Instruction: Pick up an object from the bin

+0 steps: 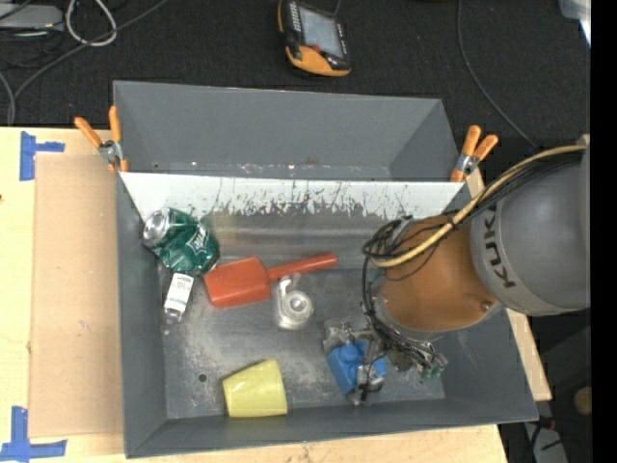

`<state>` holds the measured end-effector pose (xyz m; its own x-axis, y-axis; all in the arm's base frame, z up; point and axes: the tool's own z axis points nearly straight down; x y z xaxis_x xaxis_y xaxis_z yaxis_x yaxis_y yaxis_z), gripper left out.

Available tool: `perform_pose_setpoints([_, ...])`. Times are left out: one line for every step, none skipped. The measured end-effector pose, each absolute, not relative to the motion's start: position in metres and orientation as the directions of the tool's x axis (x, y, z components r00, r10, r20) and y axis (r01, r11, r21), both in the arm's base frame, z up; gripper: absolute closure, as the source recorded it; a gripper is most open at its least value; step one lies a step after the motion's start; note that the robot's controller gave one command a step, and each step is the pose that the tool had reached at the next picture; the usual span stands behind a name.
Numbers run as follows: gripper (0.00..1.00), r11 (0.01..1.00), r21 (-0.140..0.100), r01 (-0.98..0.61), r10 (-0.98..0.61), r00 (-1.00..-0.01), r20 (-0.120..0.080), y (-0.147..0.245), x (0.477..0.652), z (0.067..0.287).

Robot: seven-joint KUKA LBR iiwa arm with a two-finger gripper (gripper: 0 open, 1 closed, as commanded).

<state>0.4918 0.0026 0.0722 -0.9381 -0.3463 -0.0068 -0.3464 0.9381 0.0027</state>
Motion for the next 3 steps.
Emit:
perform_pose_setpoints([1.00,0.938,0.003,-0.347,-0.347,-0.938,-0.007,0.003,0.492,0.072])
perform_pose_setpoints([1.00,0.938,0.004,-0.348,-0.348,-0.938,-0.003,0.003,0.491,0.079])
perform_pose_setpoints([1.00,0.937,0.003,-0.348,-0.348,-0.937,-0.005,0.003,0.491,0.089])
